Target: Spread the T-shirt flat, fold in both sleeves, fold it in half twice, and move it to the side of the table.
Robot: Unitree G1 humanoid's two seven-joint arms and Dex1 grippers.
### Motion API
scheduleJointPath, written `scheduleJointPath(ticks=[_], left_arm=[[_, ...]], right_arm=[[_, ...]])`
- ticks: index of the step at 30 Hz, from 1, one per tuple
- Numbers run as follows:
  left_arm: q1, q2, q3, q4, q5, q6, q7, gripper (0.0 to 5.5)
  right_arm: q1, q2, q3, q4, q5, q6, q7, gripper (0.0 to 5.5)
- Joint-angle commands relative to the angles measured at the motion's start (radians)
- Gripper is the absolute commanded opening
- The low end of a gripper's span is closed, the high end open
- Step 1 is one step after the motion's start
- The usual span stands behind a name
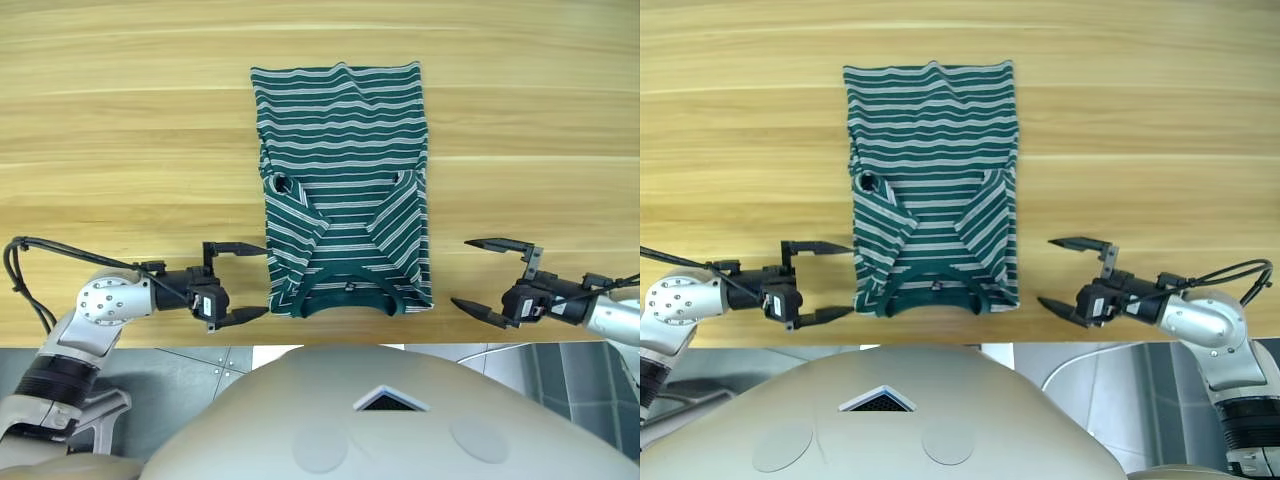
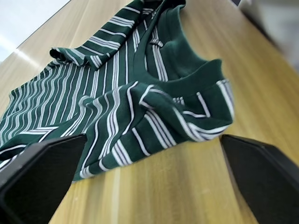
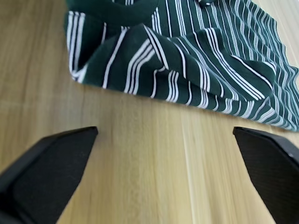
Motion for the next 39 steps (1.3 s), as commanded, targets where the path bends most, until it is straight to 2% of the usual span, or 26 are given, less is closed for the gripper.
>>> scheduleJointPath(ticks=[1, 5, 21, 34, 39], left_arm=[[0.029, 0.025, -0.036, 0.01, 0.035, 0.012, -0.024, 5.4], [0.021, 0.021, -0.056, 0.015, 0.027, 0.012, -0.027, 5.4], [-0.059, -0.041, -0.151, 0.111, 0.103, 0.008, -0.008, 2.57], [-0.073, -0.042, -0.17, 0.143, 0.118, -0.014, 0.018, 0.37], [-0.073, -0.04, -0.175, 0.148, 0.118, -0.02, 0.02, 0.11]], right_arm=[[0.005, -0.014, 0.027, -0.012, -0.033, 0.017, 0.014, 5.36], [-0.009, -0.015, 0.059, -0.024, -0.045, 0.031, 0.022, 5.36], [-0.05, -0.014, 0.2, -0.03, -0.06, 0.049, 0.034, 5.4], [-0.087, -0.01, 0.242, 0.01, -0.069, 0.063, 0.018, 2.9], [-0.101, -0.005, 0.251, 0.027, -0.069, 0.069, 0.011, 2.07]])
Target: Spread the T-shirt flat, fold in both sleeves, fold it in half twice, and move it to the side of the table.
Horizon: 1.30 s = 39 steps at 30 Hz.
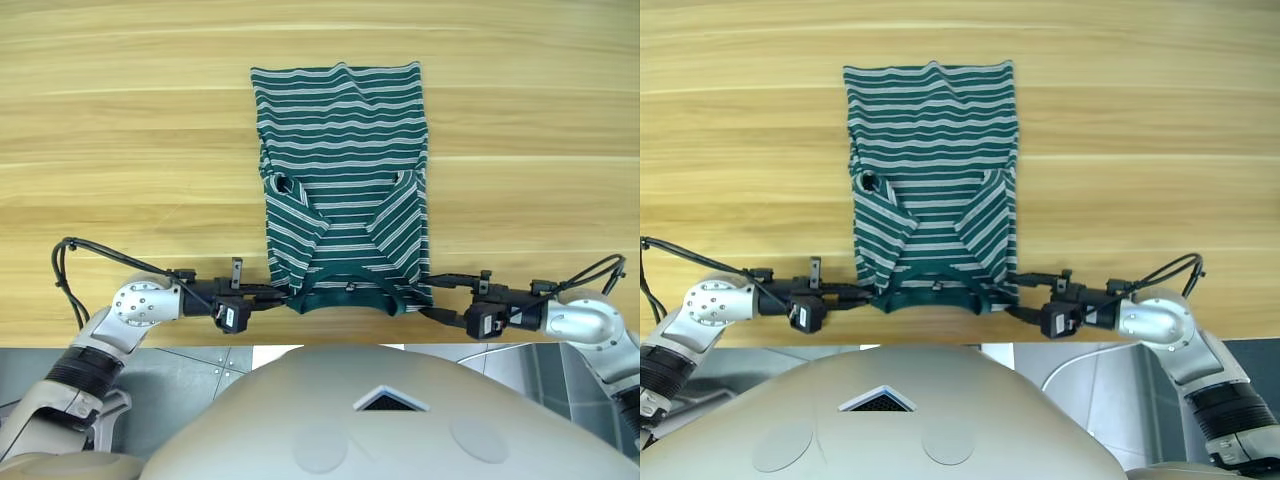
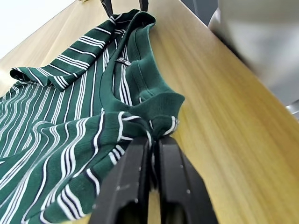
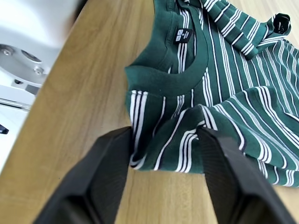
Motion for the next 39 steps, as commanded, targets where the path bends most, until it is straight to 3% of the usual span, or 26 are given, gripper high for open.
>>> scheduleJointPath(ticks=[1, 11, 18, 31, 39], left_arm=[[0.013, 0.01, -0.02, 0.052, 0.073, 0.032, -0.007, 0.11], [0.015, 0.009, -0.021, 0.035, 0.059, 0.025, -0.005, 0.11], [0.037, 0.058, -0.002, -0.108, -0.067, 0.047, -0.04, 0.1], [0.239, 0.27, 0.095, -0.383, -0.49, -0.03, -0.174, 0.1], [0.141, 0.145, 0.131, -0.334, -0.465, 0.069, -0.159, 0.1]], right_arm=[[-0.007, 0.0, 0.014, 0.046, -0.063, 0.053, 0.004, 1.88], [-0.012, 0.002, 0.038, 0.03, -0.06, 0.017, 0.008, 0.04], [0.034, -0.061, 0.032, -0.045, 0.041, -0.047, 0.051, 0.0], [0.222, -0.213, -0.052, -0.116, 0.305, -0.272, 0.105, 0.0], [0.124, -0.154, -0.119, -0.15, 0.353, -0.168, 0.049, 0.0]])
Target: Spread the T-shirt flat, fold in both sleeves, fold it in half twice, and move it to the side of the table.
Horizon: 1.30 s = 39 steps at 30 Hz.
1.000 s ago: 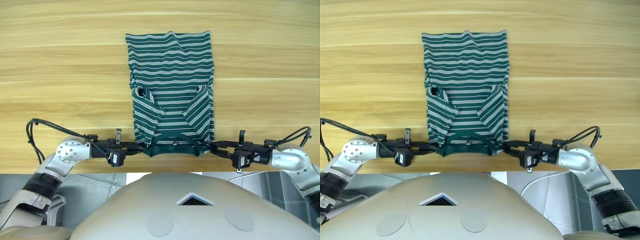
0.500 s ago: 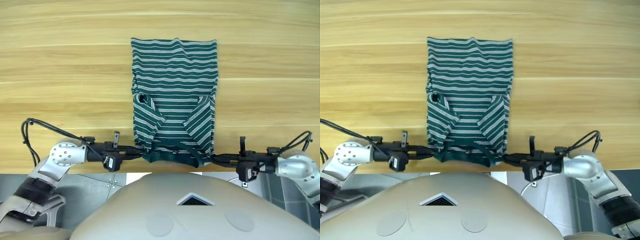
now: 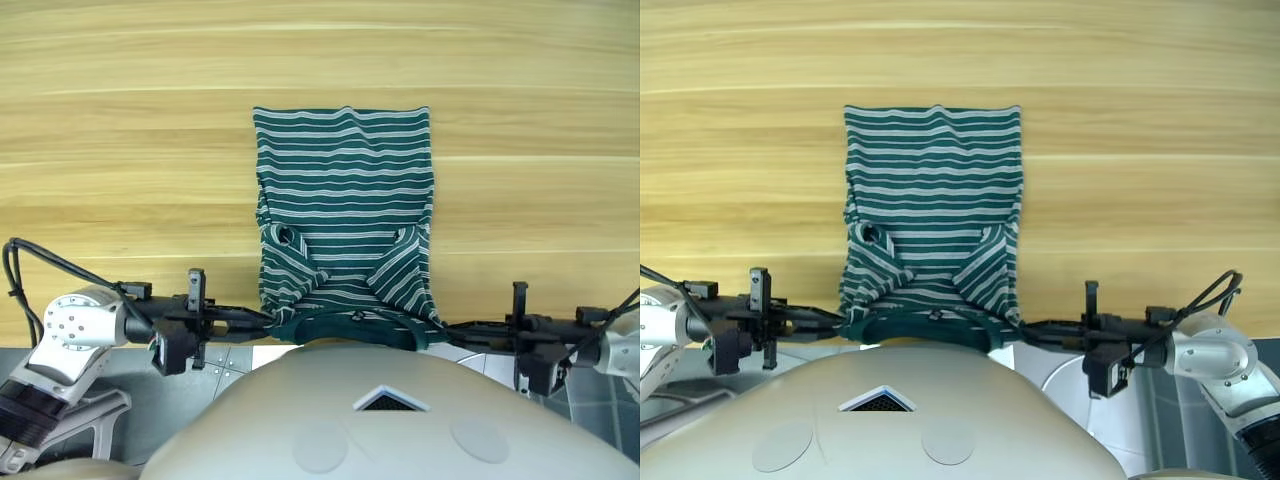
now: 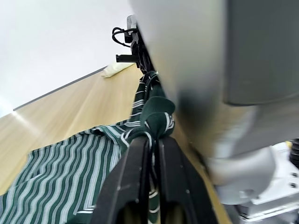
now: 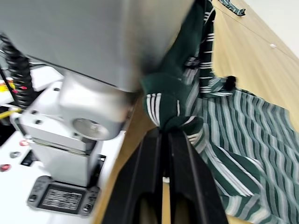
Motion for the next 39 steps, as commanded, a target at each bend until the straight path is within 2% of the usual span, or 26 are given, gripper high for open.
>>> scheduleJointPath(ticks=[1, 9, 16, 29, 39], left_arm=[[-0.076, -0.083, 0.026, 0.05, 0.054, 0.058, 0.031, 0.1], [-0.212, -0.217, 0.079, 0.073, 0.051, 0.135, 0.068, 0.1], [-0.355, -0.359, 0.143, 0.231, 0.118, 0.202, 0.15, 0.1], [-0.736, -0.551, 0.169, 0.737, 0.381, 0.191, 0.306, 0.1], [-1.046, -0.643, 0.194, 1.19, 0.496, 0.129, 0.434, 0.1]], right_arm=[[-0.088, 0.056, -0.048, -0.039, 0.036, 0.09, -0.054, 0.0], [-0.266, 0.176, -0.083, -0.077, 0.056, 0.224, -0.103, 0.0], [-0.439, 0.318, -0.073, 0.0, -0.128, 0.364, -0.189, 0.0], [-0.752, 0.515, -0.027, 0.305, -0.417, 0.49, -0.349, 0.0], [-1.001, 0.621, 0.013, 0.672, -0.519, 0.489, -0.452, 0.0]])
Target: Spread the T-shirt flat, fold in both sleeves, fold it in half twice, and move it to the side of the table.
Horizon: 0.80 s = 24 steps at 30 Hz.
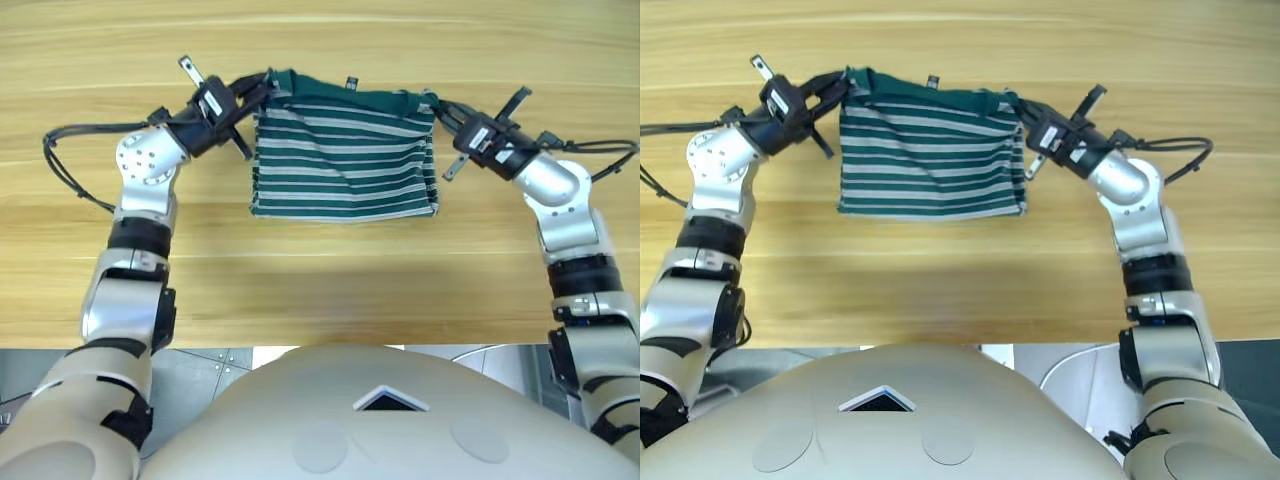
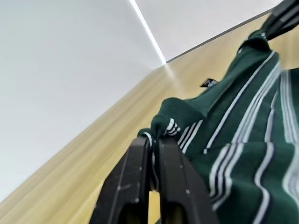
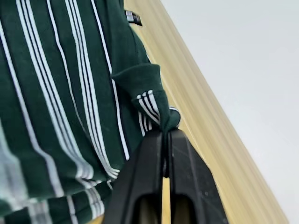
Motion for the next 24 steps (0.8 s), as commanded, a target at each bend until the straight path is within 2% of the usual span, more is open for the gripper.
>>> scheduleJointPath(ticks=[1, 8, 19, 20, 21, 24], left_arm=[[-0.115, -0.031, -0.009, 0.198, 0.079, -0.001, 0.058, 0.1], [-0.199, -0.123, -0.087, 0.454, 0.255, 0.098, 0.191, 0.1], [-0.244, -0.148, -0.139, 0.536, 0.408, 0.3, 0.373, 0.1], [-0.247, -0.145, -0.149, 0.536, 0.421, 0.307, 0.379, 0.1], [-0.249, -0.142, -0.156, 0.537, 0.432, 0.31, 0.384, 0.48], [-0.258, -0.141, -0.146, 0.532, 0.425, 0.286, 0.367, 1.0]], right_arm=[[-0.104, 0.039, 0.021, 0.162, -0.034, -0.009, -0.032, 0.0], [-0.254, 0.111, 0.075, 0.488, -0.136, -0.011, -0.166, 0.0], [-0.331, 0.191, 0.12, 0.761, -0.186, 0.006, -0.22, 0.0], [-0.334, 0.191, 0.118, 0.773, -0.184, 0.005, -0.225, 0.34], [-0.337, 0.19, 0.115, 0.783, -0.179, 0.004, -0.229, 0.54], [-0.346, 0.188, 0.093, 0.794, -0.151, -0.007, -0.218, 1.08]])
